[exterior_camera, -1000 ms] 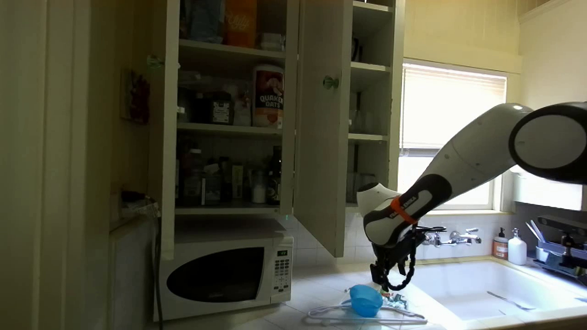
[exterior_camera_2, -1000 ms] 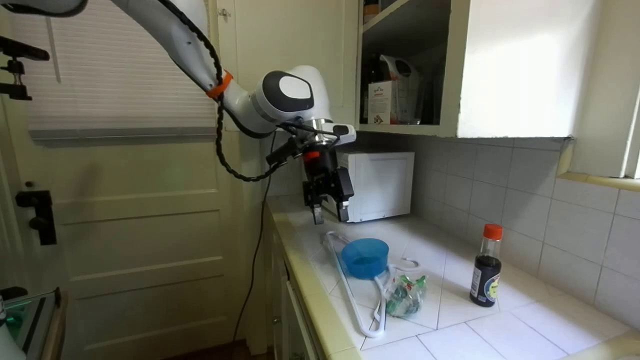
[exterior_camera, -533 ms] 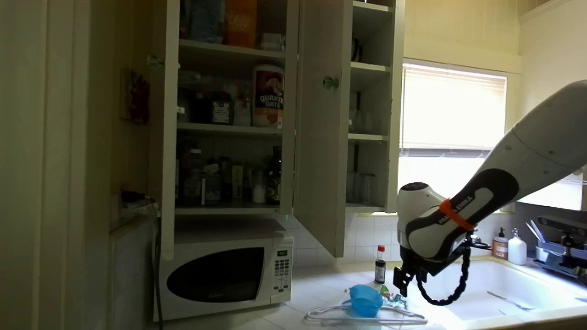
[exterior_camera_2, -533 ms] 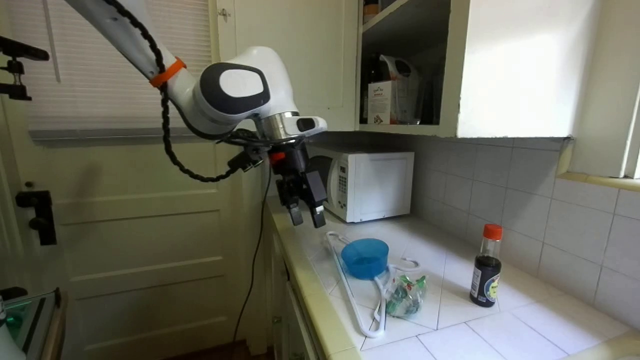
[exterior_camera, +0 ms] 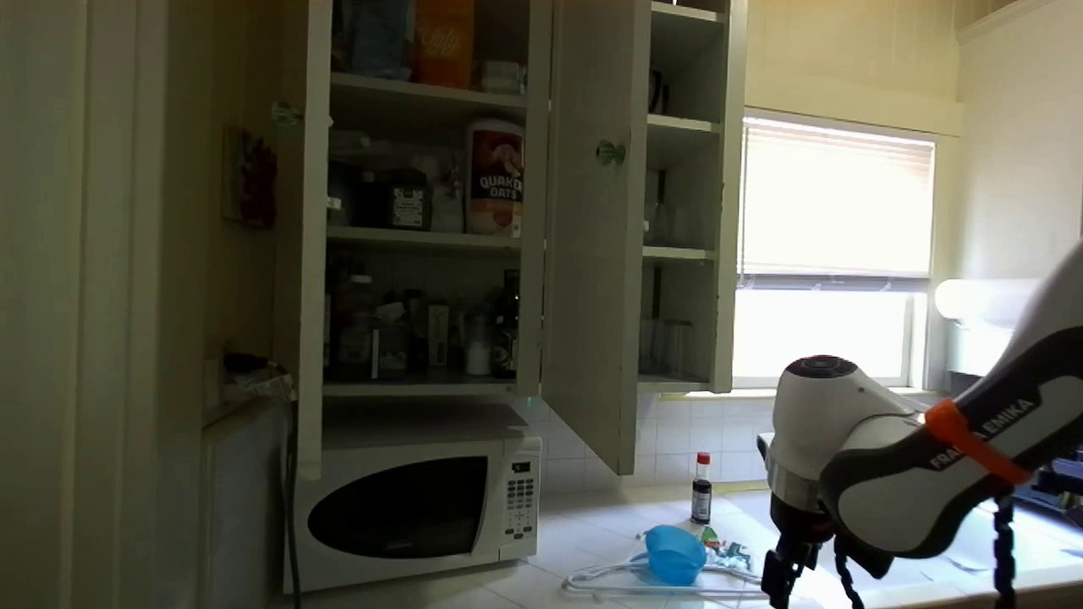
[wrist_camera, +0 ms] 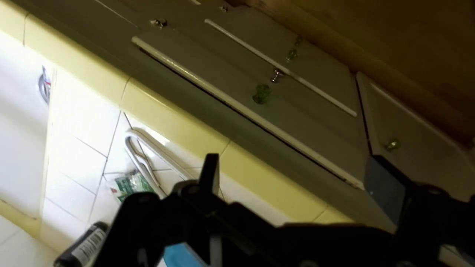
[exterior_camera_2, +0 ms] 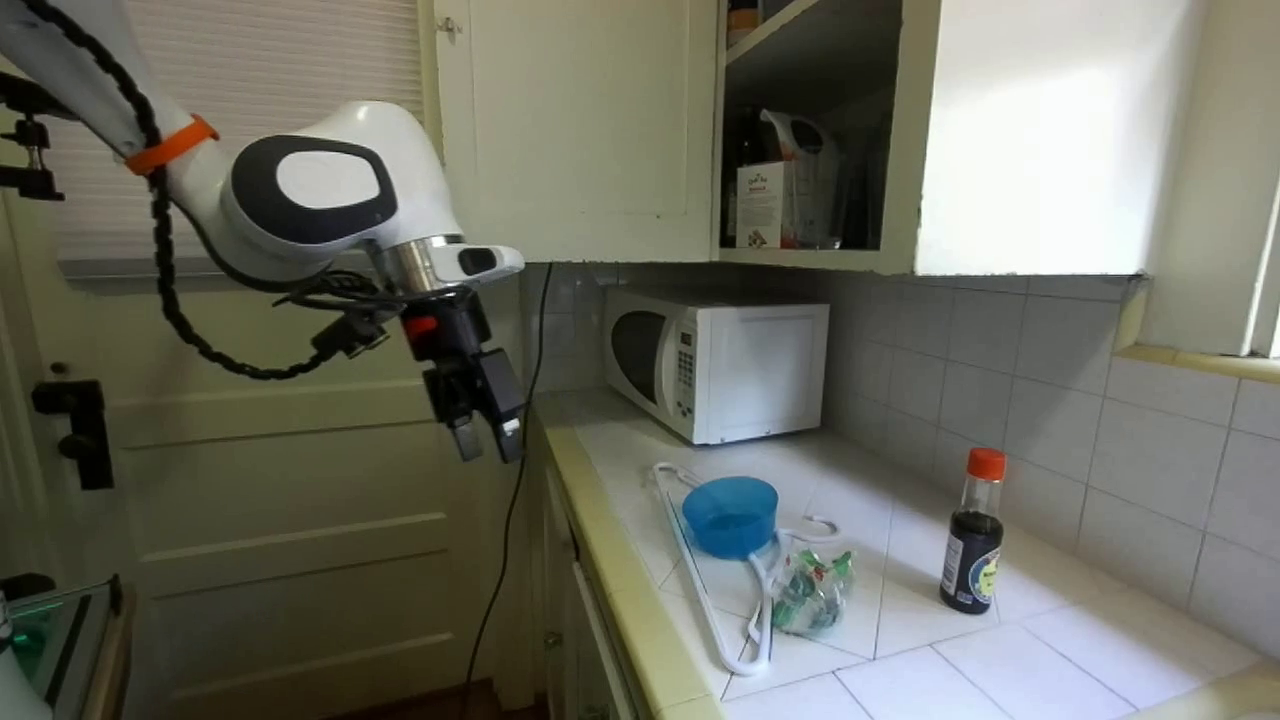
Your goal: Open the right side of the cabinet
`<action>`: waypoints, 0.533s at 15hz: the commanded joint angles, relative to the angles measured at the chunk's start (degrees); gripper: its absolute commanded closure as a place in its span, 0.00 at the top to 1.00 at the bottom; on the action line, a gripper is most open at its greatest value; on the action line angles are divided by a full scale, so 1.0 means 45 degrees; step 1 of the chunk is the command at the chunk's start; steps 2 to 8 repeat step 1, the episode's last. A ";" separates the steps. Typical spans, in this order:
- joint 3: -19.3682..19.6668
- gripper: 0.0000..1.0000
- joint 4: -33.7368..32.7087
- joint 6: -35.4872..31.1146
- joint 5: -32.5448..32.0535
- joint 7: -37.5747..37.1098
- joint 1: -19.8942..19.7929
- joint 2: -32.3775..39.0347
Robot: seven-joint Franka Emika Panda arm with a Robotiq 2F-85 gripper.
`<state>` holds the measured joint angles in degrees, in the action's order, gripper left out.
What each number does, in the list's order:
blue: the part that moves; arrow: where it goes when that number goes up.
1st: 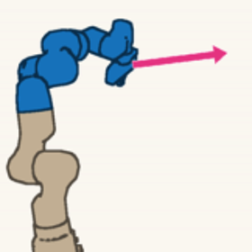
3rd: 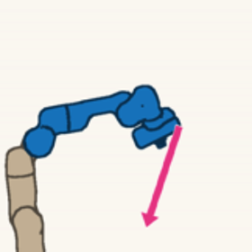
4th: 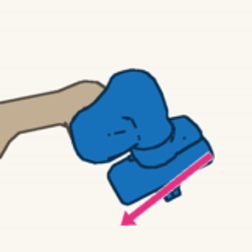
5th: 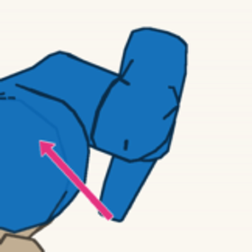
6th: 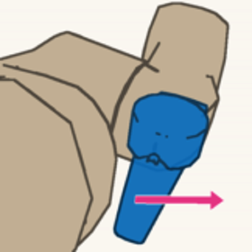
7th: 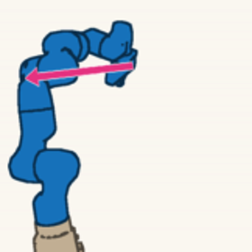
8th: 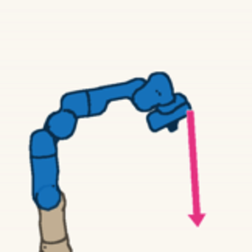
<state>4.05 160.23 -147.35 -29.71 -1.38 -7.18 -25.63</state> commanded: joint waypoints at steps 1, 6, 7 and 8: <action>-0.0388 1.00 -0.0116 0.0424 0.0279 0.0319 0.0079 -0.0331; -0.0388 1.00 -0.0116 0.0424 0.0279 0.0319 0.0079 -0.0331; -0.0388 1.00 -0.0116 0.0424 0.0279 0.0319 0.0079 -0.0331; -0.0388 1.00 -0.0116 0.0424 0.0279 0.0319 0.0079 -0.0331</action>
